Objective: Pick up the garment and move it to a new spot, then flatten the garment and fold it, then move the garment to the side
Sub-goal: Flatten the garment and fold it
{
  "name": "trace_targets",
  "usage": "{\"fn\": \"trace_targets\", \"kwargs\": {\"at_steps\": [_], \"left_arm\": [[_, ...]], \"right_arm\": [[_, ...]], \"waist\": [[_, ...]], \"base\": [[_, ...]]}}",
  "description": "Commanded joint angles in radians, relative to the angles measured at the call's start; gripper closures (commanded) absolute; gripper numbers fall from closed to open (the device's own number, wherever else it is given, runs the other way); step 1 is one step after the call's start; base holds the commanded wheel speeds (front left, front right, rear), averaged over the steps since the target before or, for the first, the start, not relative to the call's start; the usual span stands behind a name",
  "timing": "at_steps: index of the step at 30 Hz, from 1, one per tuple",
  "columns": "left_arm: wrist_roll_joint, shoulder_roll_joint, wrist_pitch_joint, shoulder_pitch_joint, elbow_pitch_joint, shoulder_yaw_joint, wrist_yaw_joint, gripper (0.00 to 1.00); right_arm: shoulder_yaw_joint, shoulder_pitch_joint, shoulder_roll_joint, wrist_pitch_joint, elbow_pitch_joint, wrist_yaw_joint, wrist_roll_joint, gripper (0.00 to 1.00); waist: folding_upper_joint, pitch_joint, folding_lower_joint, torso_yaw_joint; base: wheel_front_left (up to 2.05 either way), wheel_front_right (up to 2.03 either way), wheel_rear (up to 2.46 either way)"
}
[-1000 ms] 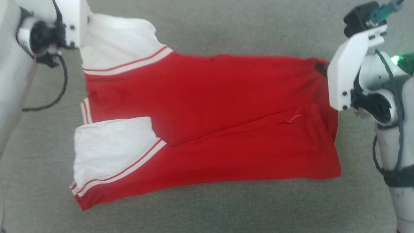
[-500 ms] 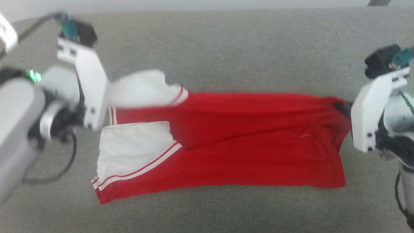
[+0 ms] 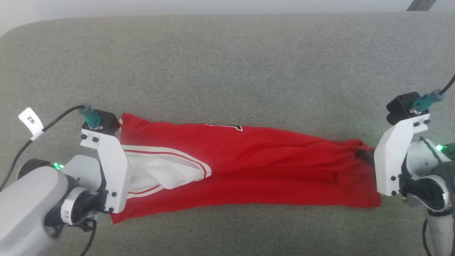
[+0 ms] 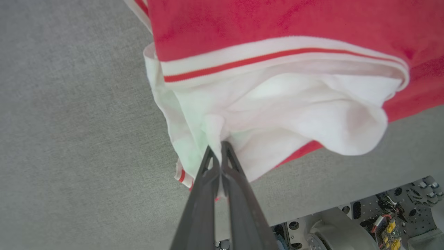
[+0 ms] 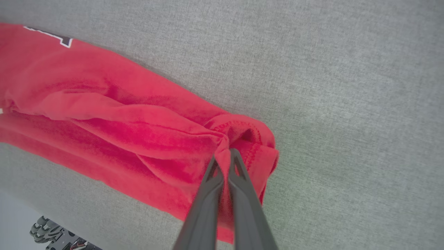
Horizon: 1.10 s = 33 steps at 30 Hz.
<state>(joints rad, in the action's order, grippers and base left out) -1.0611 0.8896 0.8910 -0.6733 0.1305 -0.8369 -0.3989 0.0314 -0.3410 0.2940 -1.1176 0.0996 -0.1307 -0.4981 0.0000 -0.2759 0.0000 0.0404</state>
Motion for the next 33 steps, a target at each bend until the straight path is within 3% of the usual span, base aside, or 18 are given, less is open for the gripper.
{"fn": "trace_targets", "kwargs": {"at_steps": [1,2,3,4,5,6,7,17,33], "left_arm": [[-0.009,-0.018,-0.025,0.018,-0.032,0.005,0.008,1.00],[-0.021,-0.028,-0.035,0.028,-0.052,0.007,0.010,1.00],[-0.019,-0.034,-0.048,0.031,-0.071,0.009,0.016,0.79],[-0.009,-0.040,-0.066,0.029,-0.086,0.009,0.027,0.58],[-0.018,-0.054,-0.080,0.035,-0.102,0.013,0.033,0.30],[-0.024,-0.062,-0.095,0.043,-0.119,0.015,0.043,0.08],[-0.021,-0.064,-0.108,0.047,-0.130,0.014,0.055,0.00],[-0.017,-0.086,-0.340,0.123,-0.171,0.076,0.134,0.00],[0.046,-0.103,-0.936,0.325,-0.238,0.227,0.202,0.00]], "right_arm": [[0.007,0.000,-0.002,0.022,-0.023,0.000,0.001,1.00],[0.011,-0.004,-0.002,0.031,-0.037,0.000,0.002,1.00],[0.015,-0.008,-0.001,0.038,-0.050,0.000,0.001,0.87],[0.015,-0.015,-0.002,0.052,-0.058,0.000,0.000,0.52],[0.016,-0.018,-0.003,0.060,-0.066,0.000,-0.003,0.25],[0.020,-0.017,-0.003,0.067,-0.072,0.000,-0.006,0.10],[0.022,-0.019,-0.001,0.073,-0.077,0.000,-0.008,0.00],[-0.033,0.015,0.002,0.142,-0.069,0.000,-0.027,0.00],[-0.139,0.117,-0.032,0.184,-0.103,0.000,-0.023,0.00]], "waist": [[0.0000,0.004,0.0000,0.001],[0.0000,0.007,0.0000,0.001],[0.0000,0.010,0.0000,0.001],[0.0000,0.012,0.0000,0.001],[0.0000,0.016,0.0000,0.001],[0.0000,0.022,0.0000,0.000],[0.0000,0.027,0.0000,0.000],[0.0000,0.100,0.0000,-0.006],[0.0000,0.143,0.0000,0.023]], "base": [[0.00,0.00,0.00],[0.00,0.00,0.00],[0.00,0.00,0.00],[0.00,0.00,0.00],[0.00,0.00,0.00],[0.00,0.00,0.00],[0.00,0.00,0.00],[0.00,0.00,0.00],[0.00,0.00,0.00]]}}
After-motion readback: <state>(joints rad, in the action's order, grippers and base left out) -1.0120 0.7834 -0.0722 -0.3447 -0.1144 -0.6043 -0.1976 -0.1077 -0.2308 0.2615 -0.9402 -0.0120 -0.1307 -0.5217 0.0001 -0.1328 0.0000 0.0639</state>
